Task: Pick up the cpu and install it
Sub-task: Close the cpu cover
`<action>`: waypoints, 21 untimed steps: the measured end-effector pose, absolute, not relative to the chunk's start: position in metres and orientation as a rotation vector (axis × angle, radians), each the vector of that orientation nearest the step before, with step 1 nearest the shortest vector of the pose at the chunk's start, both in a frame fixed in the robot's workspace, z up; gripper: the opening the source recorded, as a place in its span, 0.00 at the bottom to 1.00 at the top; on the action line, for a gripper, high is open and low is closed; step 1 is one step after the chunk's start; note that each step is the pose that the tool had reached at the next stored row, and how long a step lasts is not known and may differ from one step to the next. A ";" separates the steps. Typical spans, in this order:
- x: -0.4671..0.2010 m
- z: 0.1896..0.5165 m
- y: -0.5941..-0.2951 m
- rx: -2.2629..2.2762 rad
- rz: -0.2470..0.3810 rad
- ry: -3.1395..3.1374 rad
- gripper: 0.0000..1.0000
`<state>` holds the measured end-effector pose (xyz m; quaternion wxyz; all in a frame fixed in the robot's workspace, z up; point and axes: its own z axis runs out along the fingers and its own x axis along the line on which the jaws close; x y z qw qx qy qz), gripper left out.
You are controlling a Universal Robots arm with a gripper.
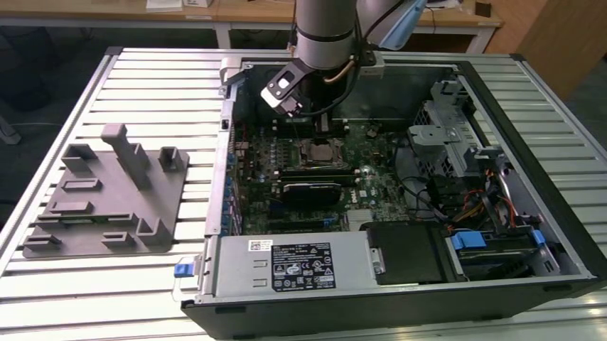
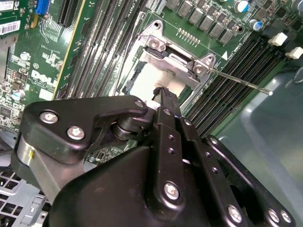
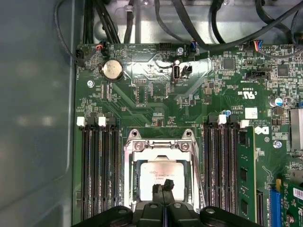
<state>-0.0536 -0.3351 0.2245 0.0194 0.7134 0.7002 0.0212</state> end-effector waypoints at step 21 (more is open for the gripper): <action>-0.054 0.224 -0.335 1.950 0.072 2.419 0.11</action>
